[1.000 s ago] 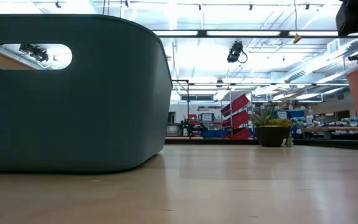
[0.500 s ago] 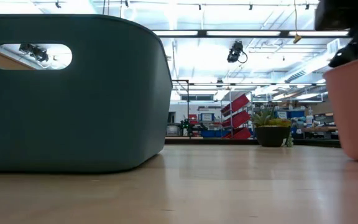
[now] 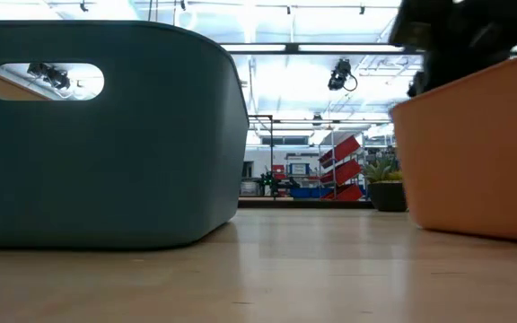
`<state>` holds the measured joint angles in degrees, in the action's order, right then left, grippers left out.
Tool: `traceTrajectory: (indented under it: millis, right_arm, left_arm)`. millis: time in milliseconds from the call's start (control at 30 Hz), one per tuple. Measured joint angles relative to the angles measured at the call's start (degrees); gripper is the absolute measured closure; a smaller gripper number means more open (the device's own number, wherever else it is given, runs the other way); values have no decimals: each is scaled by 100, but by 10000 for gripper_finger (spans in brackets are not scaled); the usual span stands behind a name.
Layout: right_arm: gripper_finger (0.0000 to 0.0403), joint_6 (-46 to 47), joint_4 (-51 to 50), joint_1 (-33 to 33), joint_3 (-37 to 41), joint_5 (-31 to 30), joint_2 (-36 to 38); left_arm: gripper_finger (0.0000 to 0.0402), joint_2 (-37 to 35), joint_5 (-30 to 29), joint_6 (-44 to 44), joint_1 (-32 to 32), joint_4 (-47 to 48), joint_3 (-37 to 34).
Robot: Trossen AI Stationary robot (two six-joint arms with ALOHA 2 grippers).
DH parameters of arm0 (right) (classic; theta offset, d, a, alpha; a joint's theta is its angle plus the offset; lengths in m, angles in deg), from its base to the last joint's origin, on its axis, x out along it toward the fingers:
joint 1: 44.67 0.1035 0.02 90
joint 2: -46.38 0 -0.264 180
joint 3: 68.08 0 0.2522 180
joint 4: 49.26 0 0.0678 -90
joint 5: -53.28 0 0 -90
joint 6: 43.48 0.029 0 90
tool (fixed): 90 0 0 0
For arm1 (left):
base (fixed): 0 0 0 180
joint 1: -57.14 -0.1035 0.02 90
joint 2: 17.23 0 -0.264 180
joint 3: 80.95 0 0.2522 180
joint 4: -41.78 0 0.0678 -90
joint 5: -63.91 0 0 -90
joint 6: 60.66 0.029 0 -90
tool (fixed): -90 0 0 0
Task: Sort candy
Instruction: Put the blue candy into the blue bin
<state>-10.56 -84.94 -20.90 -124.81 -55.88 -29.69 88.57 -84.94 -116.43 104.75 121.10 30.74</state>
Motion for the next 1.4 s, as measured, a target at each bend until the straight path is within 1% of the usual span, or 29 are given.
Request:
traceTrajectory:
  millis: [100,233,333,500,633,733,867,967,1167,1400]
  right_arm:
    - [403,-255,192,-263,1,-172,-97]
    - [403,-435,314,-598,0,-820,-128]
    - [403,-614,363,-899,-1,-1144,-121]
    - [403,-825,328,-1461,-1,-1288,-121]
    - [403,-1074,83,-1825,-1,-1302,-50]
    - [403,-1122,-273,-2022,-1,-1302,77]
    - [403,-980,-1026,-2196,-1,-1302,295]
    - [403,-762,-1691,-2205,-1,-1293,460]
    - [403,-57,-2749,-1876,0,-1164,930]
    - [403,658,-3060,-1221,-1,-1058,1785]
  left_arm:
    - [401,0,-1,2,0,4,0]
    - [401,0,-2,2,0,9,0]
    - [401,0,-4,2,0,7,-2]
    - [401,0,-4,0,0,7,-2]
    - [401,0,-4,0,0,-8,-2]
    - [401,0,-3,0,0,-37,-2]
    - [401,0,-4,0,2,-69,-2]
    - [401,0,-4,0,0,-110,-2]
    - [401,0,-4,0,0,-155,-2]
    - [401,0,-38,0,0,-151,-2]
